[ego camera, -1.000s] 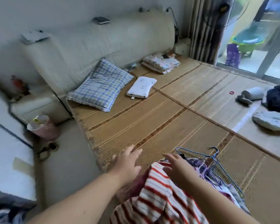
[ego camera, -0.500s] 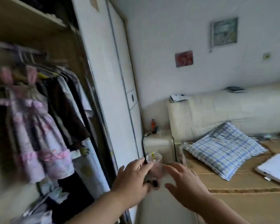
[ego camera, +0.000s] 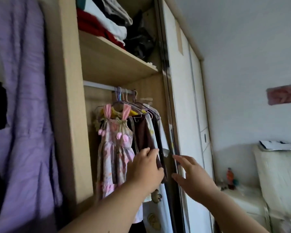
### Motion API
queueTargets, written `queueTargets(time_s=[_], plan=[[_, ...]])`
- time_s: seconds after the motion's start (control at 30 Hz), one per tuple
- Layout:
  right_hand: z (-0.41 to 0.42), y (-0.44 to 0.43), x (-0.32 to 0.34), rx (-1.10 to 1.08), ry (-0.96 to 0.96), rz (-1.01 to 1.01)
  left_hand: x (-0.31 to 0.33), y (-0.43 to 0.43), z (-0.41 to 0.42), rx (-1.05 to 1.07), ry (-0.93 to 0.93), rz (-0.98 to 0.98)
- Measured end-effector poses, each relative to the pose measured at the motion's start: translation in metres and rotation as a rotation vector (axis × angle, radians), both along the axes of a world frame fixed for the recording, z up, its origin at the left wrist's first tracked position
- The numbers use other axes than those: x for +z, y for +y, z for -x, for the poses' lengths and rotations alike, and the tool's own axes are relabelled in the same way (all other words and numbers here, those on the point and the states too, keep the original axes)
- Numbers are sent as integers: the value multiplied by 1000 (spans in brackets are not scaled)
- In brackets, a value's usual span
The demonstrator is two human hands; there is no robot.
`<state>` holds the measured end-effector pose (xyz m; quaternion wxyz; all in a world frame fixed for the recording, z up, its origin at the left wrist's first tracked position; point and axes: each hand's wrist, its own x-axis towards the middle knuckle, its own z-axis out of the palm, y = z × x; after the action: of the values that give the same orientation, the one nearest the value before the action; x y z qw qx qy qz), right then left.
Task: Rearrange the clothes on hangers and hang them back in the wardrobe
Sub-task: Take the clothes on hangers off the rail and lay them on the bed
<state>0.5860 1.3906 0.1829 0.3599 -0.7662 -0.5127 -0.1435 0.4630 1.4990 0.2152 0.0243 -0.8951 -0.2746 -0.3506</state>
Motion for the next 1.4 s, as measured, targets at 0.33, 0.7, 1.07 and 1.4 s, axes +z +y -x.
queueTargets(time_s=[0.33,0.7,1.07,1.4], plan=[[-77,121,79,140,12,-182,89,80,-66,132,-103,-35],[-215,275,175,358,26,-193,152,211,-154,275,-58,-193],[-245,403,229,393,28,-118,172,260,-173,411,68,-235],[-216,417,232,884,217,-155,182,267,-141,465,-18,-11]])
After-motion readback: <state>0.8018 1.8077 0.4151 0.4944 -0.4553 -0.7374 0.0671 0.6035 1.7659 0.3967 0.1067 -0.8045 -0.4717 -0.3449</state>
